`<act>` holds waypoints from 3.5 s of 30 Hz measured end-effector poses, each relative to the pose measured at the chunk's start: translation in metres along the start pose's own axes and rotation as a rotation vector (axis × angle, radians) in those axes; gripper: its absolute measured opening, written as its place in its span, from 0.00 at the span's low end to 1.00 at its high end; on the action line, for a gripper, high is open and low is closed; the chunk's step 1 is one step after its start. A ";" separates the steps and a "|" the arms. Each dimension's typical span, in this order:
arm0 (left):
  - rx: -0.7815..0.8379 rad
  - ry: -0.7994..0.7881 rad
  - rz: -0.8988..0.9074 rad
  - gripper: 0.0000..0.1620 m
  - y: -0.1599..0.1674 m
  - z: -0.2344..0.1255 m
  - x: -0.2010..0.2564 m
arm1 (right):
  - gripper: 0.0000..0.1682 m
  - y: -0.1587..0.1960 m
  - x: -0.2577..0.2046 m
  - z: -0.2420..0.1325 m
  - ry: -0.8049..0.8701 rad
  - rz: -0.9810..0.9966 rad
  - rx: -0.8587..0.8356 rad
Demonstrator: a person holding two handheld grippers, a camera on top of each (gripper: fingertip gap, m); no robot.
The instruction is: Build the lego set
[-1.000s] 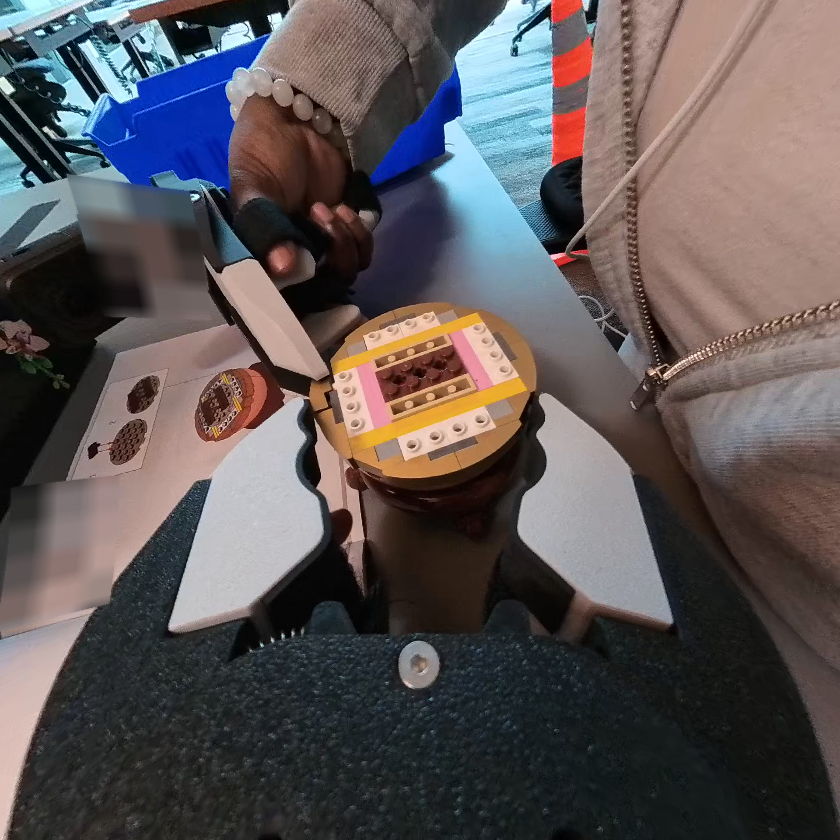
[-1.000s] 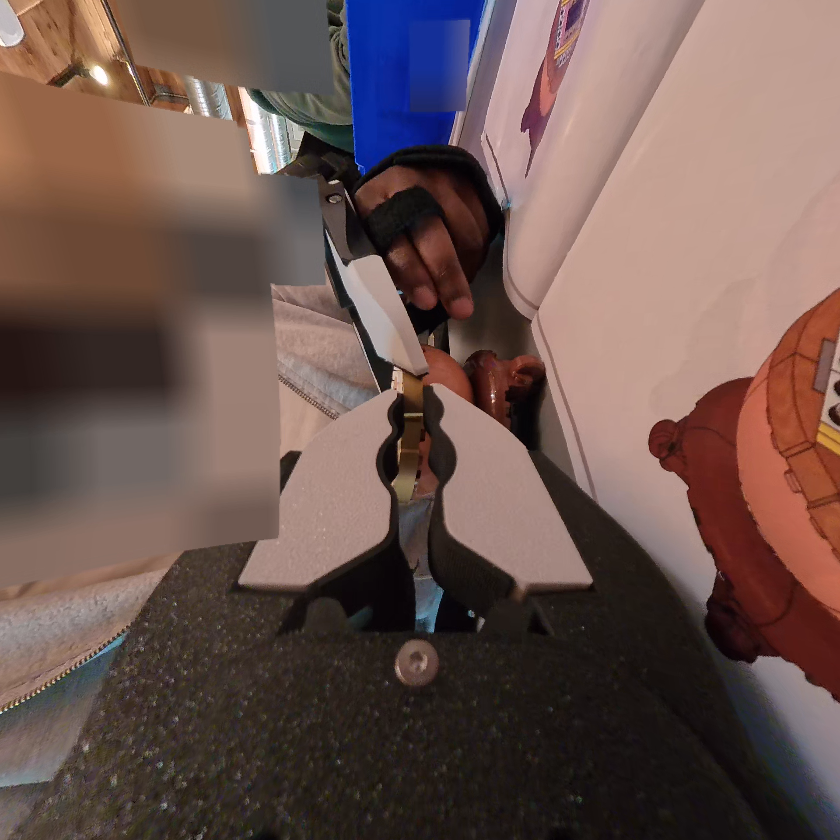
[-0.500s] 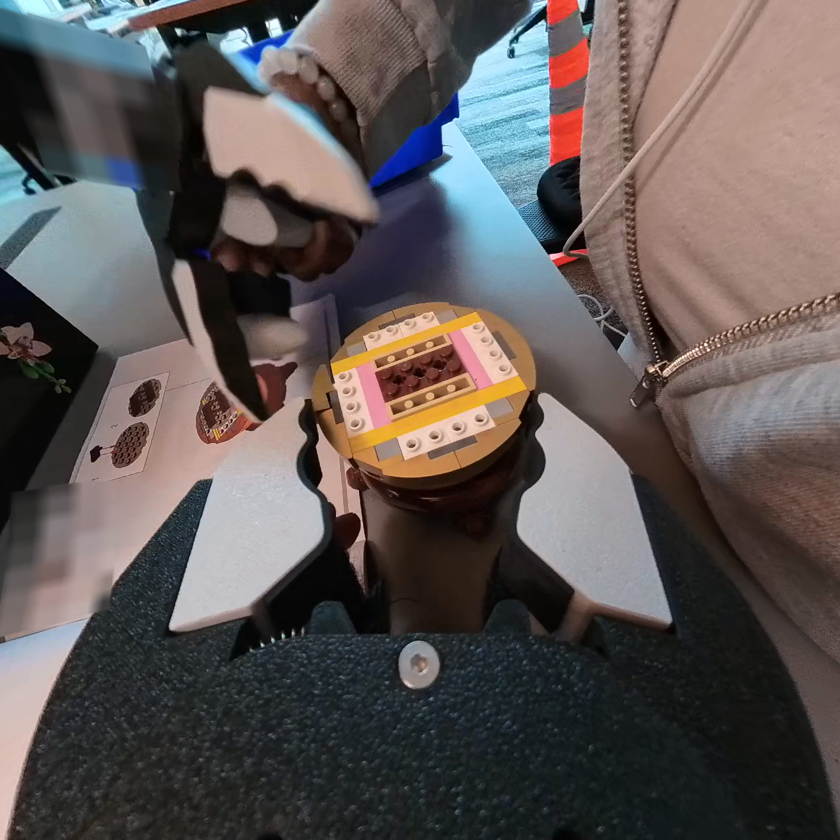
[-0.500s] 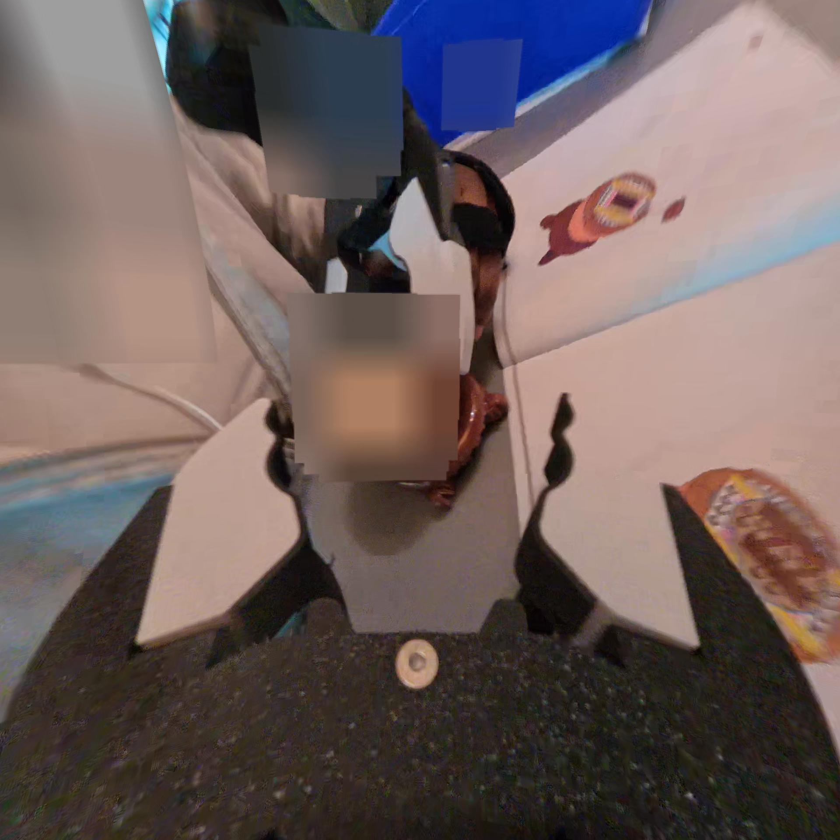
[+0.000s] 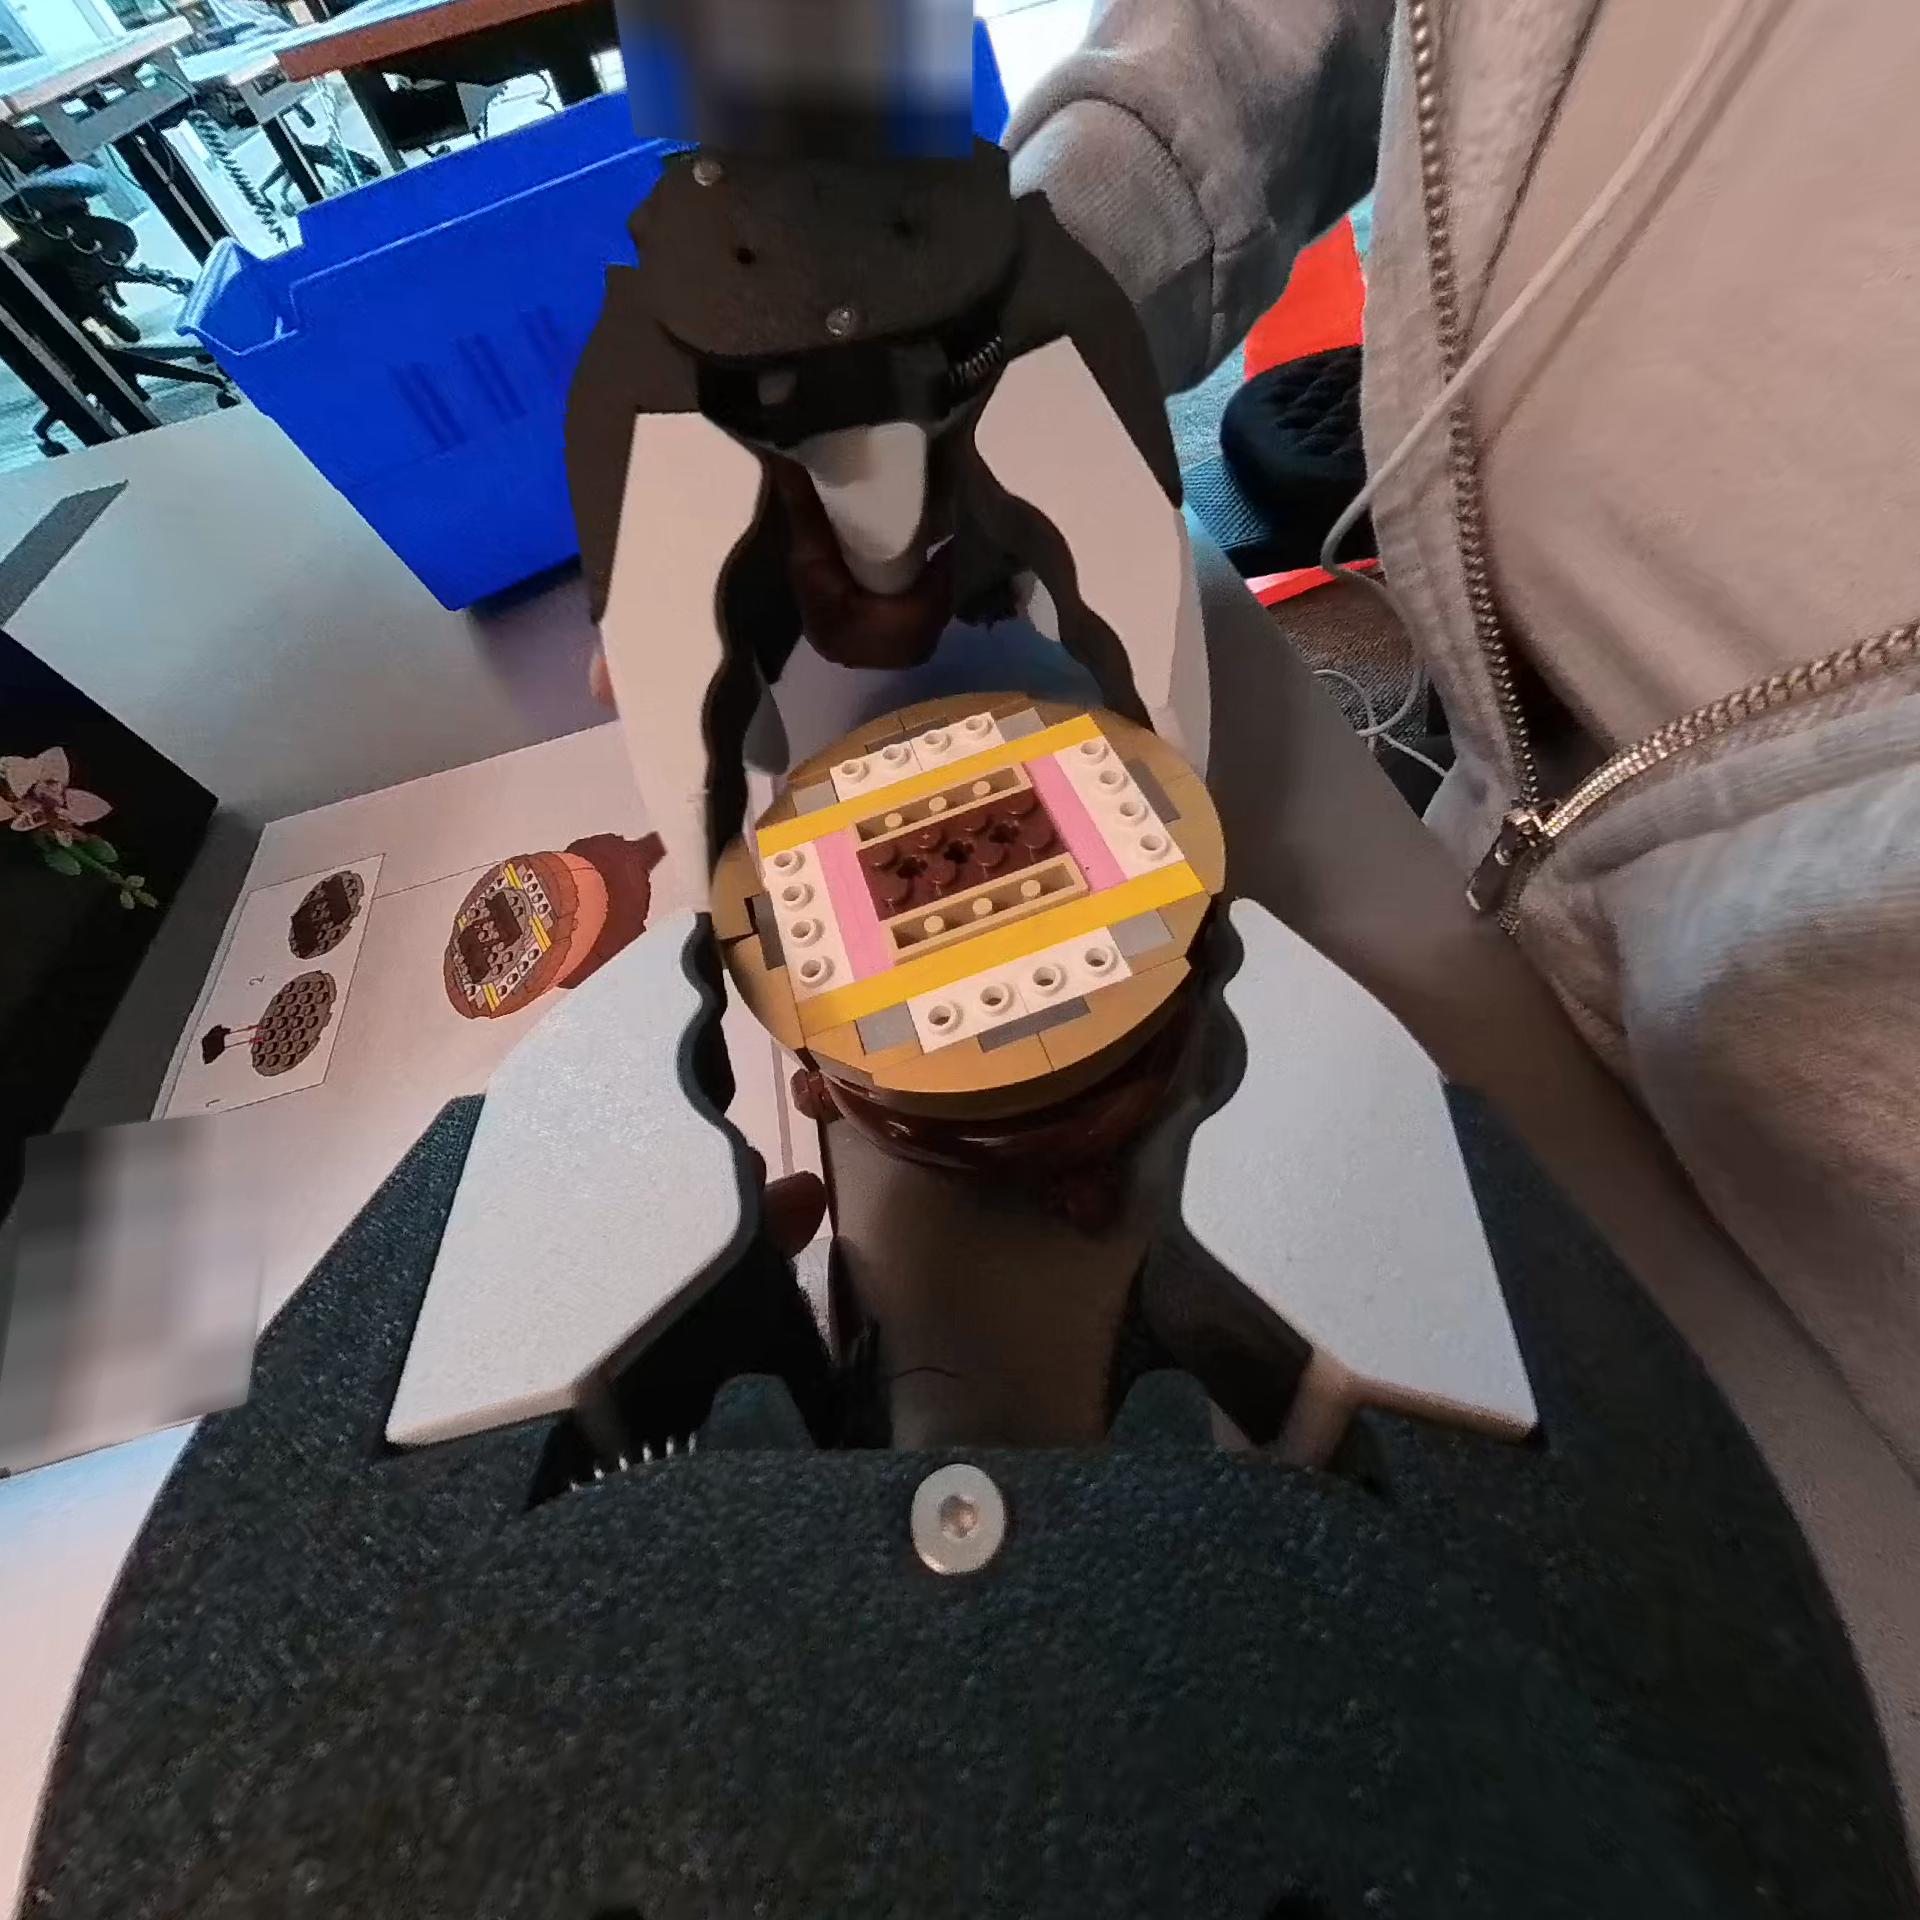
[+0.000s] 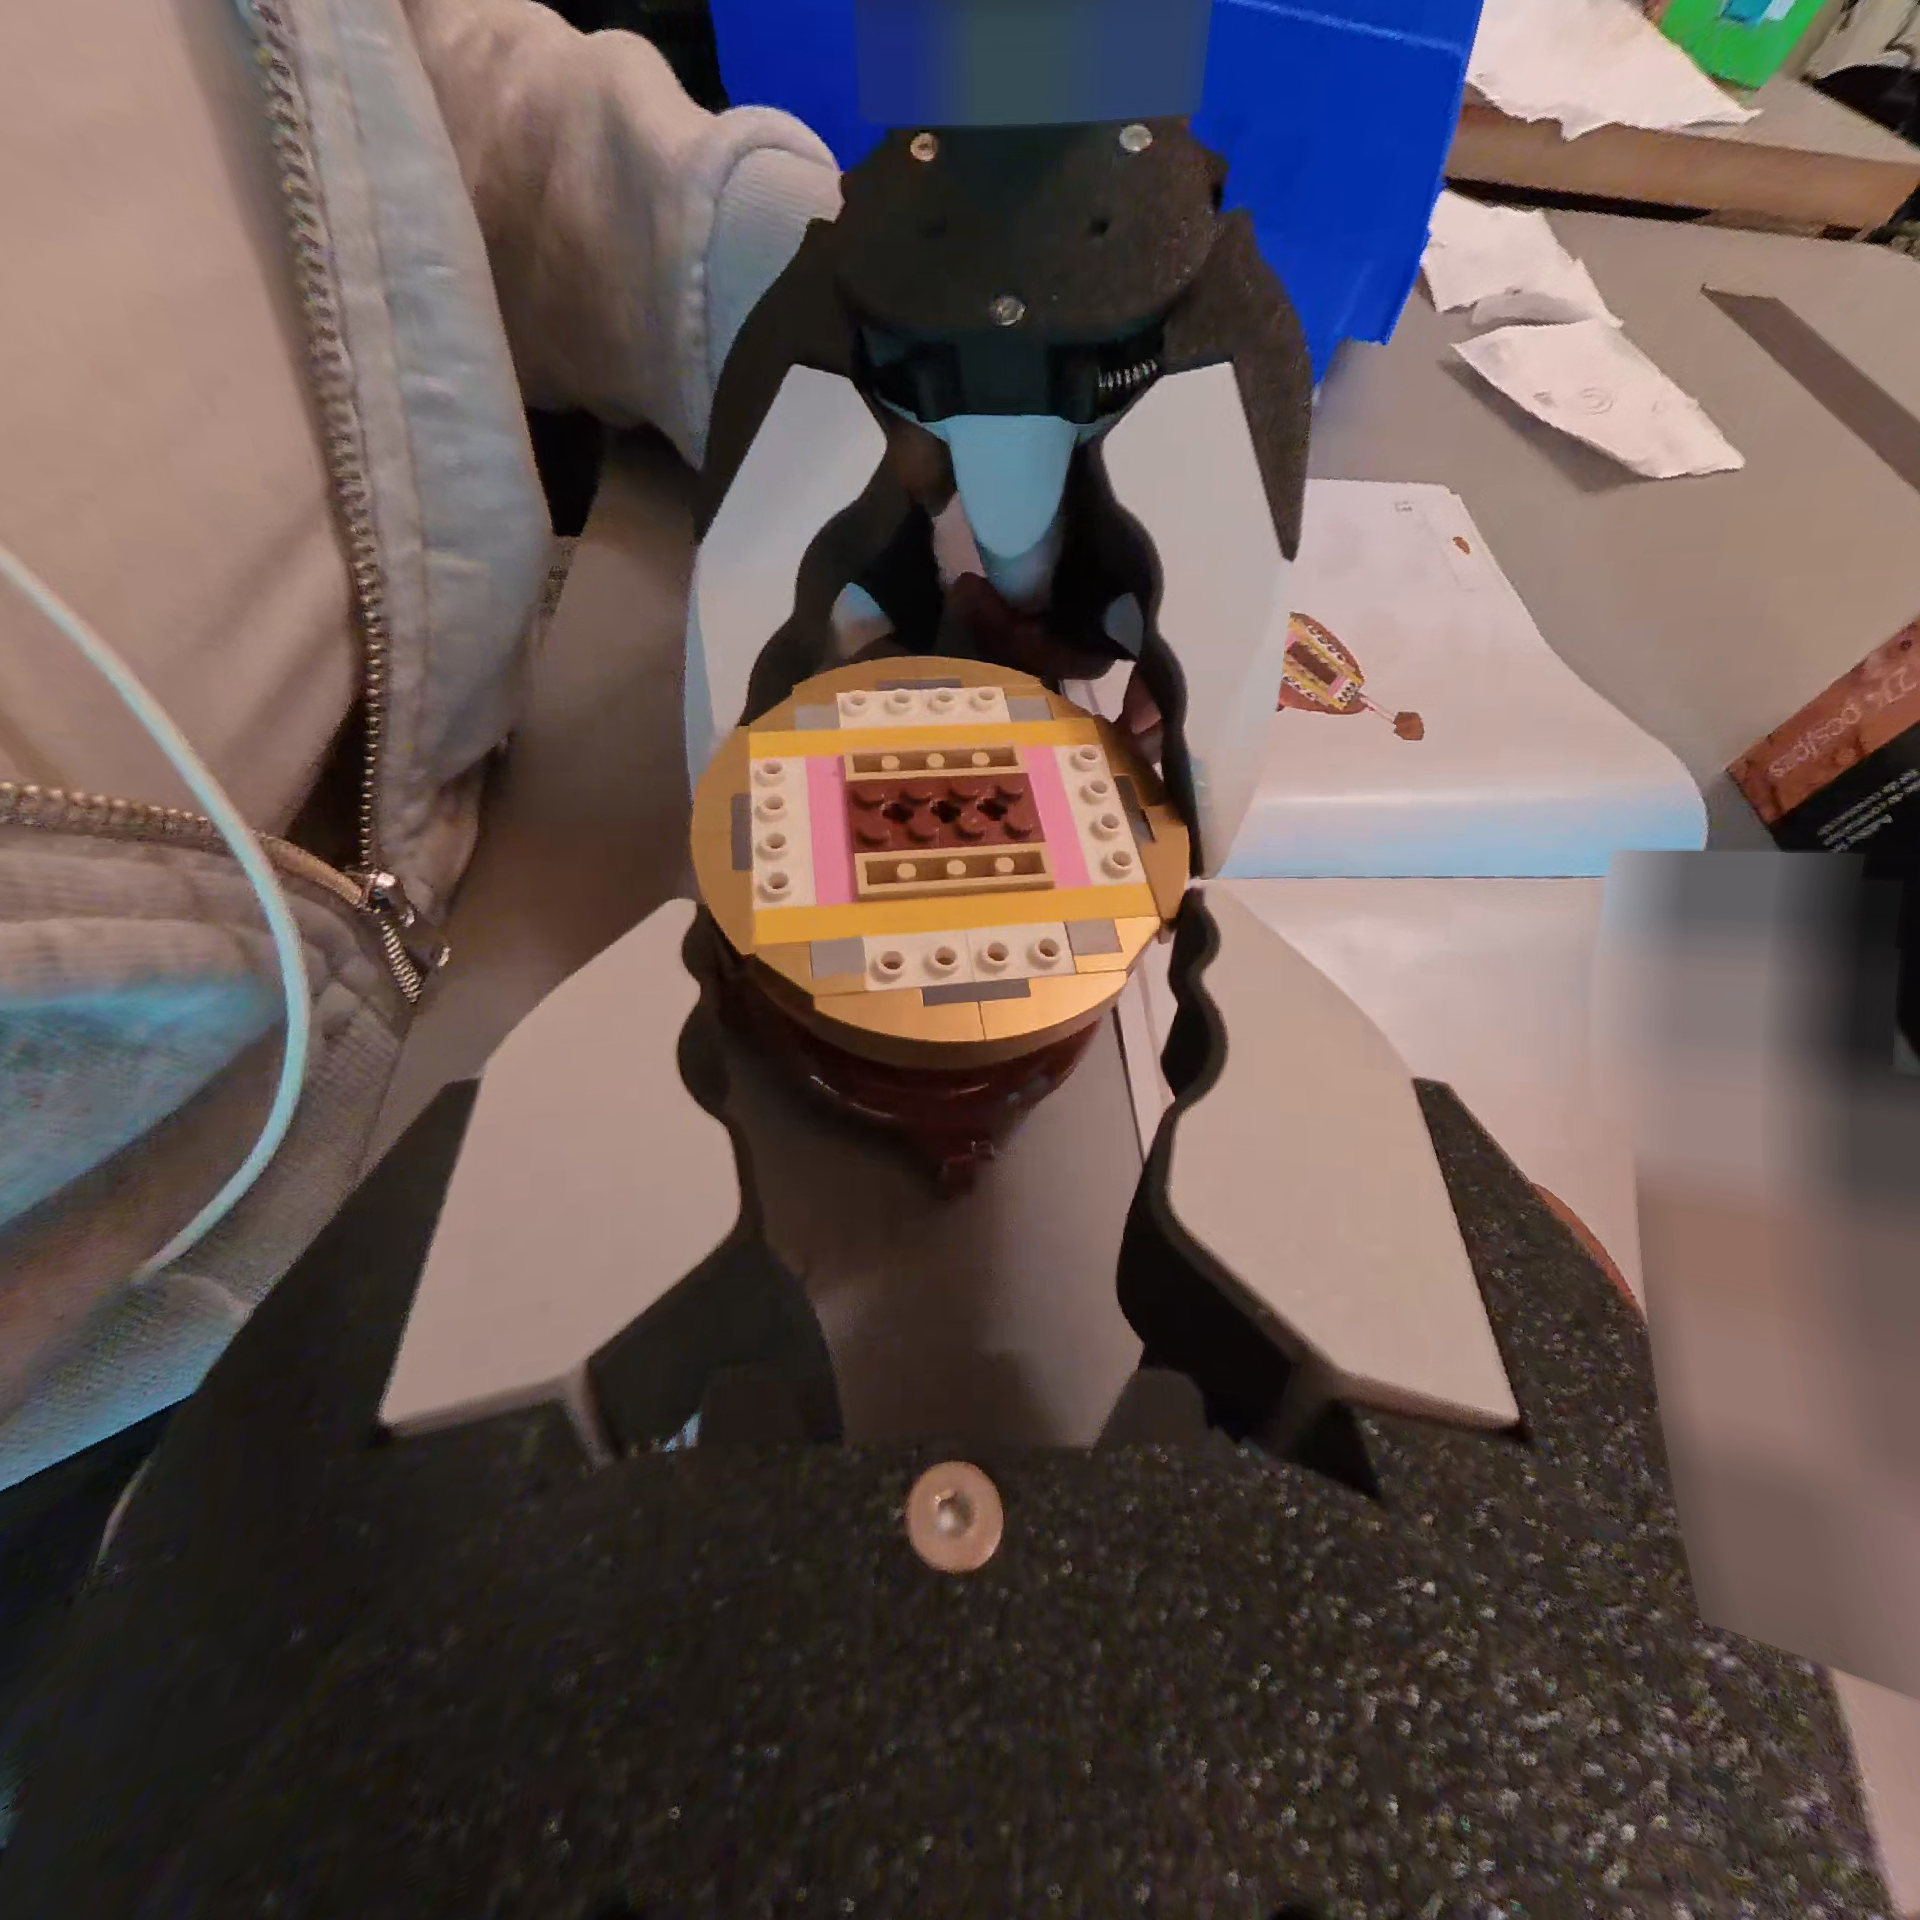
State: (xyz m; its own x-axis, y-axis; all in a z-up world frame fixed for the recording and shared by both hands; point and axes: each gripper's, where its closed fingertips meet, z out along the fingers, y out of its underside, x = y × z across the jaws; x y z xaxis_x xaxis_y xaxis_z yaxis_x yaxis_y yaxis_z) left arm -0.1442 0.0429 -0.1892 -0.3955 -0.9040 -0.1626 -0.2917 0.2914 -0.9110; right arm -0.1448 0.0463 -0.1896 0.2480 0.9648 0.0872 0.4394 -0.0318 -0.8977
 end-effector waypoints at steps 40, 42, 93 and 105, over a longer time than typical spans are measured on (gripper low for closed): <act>-0.021 -0.059 0.063 0.51 0.002 -0.002 -0.002 | 0.48 0.003 0.000 -0.002 0.003 0.003 -0.026; -0.010 -0.056 0.066 0.51 0.002 -0.002 -0.002 | 0.48 0.003 0.000 -0.002 -0.004 -0.010 -0.031; 1.570 -0.033 -0.384 0.29 -0.155 -0.263 0.015 | 0.59 -0.061 0.055 -0.105 0.336 0.427 0.736; 1.722 0.319 0.036 0.86 -0.310 -0.277 0.134 | 0.69 -0.059 0.065 -0.172 0.573 0.506 1.003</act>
State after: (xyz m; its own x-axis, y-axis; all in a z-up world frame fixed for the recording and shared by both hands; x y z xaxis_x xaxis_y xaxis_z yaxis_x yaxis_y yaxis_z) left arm -0.3480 -0.0822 0.1764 -0.5826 -0.7522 -0.3078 0.8116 -0.5176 -0.2711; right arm -0.0058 0.0663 -0.0566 0.6448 0.6432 -0.4130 -0.5993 0.0901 -0.7955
